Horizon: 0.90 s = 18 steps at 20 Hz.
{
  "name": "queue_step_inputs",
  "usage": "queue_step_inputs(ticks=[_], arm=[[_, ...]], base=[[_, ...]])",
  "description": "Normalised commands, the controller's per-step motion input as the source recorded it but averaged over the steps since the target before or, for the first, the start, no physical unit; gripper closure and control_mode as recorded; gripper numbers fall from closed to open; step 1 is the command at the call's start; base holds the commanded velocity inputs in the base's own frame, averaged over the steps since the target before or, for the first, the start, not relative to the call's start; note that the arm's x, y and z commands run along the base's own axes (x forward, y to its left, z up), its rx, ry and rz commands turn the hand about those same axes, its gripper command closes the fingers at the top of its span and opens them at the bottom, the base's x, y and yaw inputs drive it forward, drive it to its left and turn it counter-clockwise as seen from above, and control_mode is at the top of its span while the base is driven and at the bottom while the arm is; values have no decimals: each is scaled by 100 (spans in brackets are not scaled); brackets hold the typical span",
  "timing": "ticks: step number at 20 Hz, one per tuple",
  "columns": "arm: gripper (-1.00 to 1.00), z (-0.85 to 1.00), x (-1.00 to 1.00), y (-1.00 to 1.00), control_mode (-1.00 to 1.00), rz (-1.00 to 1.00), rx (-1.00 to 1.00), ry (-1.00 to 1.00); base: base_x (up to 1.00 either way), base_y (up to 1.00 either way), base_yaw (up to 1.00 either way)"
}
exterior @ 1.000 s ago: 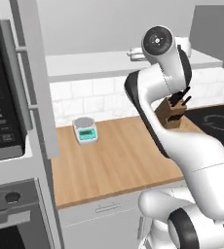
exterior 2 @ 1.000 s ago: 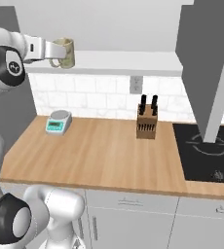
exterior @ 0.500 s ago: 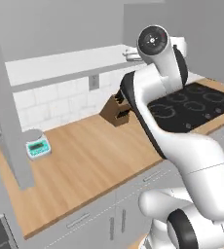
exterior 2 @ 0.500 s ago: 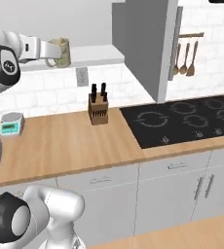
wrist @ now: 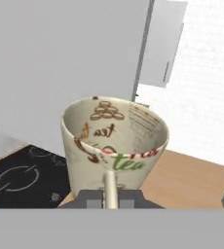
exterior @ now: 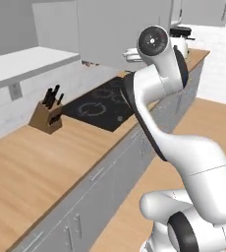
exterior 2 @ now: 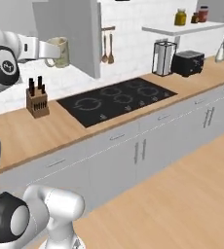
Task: Gather all objects into one cabinet and sort the glasses and bowls to opposite sides.
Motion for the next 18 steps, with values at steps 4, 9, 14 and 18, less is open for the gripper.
queue_step_inputs(ticks=[4, 9, 14, 18], arm=[[100, 0, 0, 0, 100, 0, 0, 0], [100, 0, 0, 0, 100, 0, 0, 0], [100, 0, 0, 0, 100, 0, 0, 0], [100, 0, 0, 0, 100, 0, 0, 0]], base=[[-48, -41, -61], [-45, -39, -62], [-18, -39, -55], [69, -23, -14]])
